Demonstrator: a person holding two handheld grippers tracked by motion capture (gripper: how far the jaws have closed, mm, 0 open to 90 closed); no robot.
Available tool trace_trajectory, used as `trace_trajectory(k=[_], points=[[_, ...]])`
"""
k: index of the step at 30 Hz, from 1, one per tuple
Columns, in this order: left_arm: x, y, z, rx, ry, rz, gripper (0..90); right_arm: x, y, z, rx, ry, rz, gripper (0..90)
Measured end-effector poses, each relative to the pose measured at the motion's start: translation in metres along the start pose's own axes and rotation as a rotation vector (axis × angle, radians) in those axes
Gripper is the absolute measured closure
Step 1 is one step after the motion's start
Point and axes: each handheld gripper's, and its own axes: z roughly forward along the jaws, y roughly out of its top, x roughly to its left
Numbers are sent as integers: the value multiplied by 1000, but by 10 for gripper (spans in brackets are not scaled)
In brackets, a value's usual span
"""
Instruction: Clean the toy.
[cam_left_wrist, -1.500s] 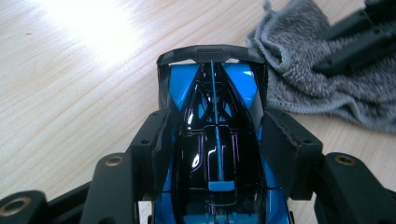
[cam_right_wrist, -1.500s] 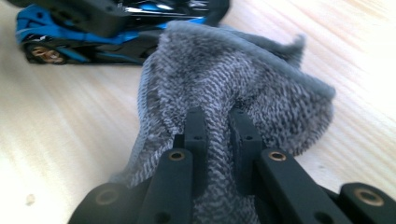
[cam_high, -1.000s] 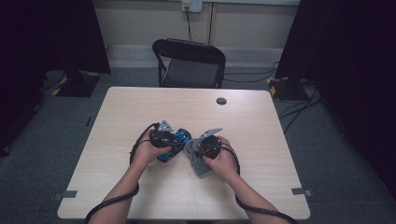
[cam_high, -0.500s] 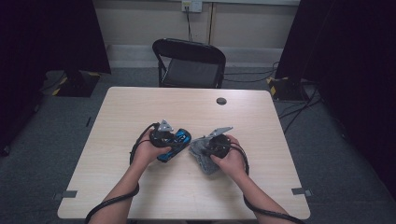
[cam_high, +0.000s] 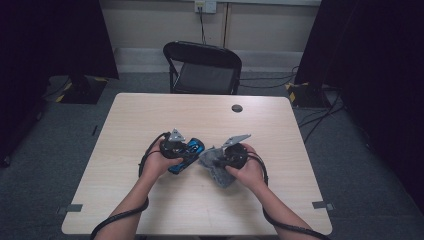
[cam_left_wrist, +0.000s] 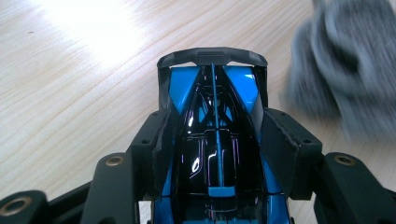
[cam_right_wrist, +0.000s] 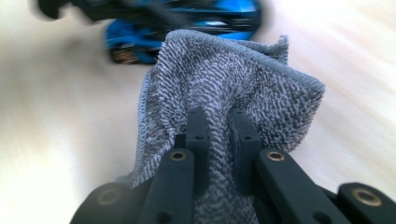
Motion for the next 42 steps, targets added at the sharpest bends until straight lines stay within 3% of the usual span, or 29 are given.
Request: trace_trajectory(k=[7,11,16,26,42], points=[[0,0,-1,5,6,0,445,40,10,32,31,158,-126,814],[-1,0,-2,7,5,-3,446,45,13,48,58,183,-152,814],[-1,-2,-3,-4,4,2,447,34,17,54,70,168,-140,814],[0,-4,-4,-14,2,-1,449,6,18,49,75,115,-92,813],[2,-4,-3,-19,-4,-7,450,-19,15,42,71,48,-37,814]])
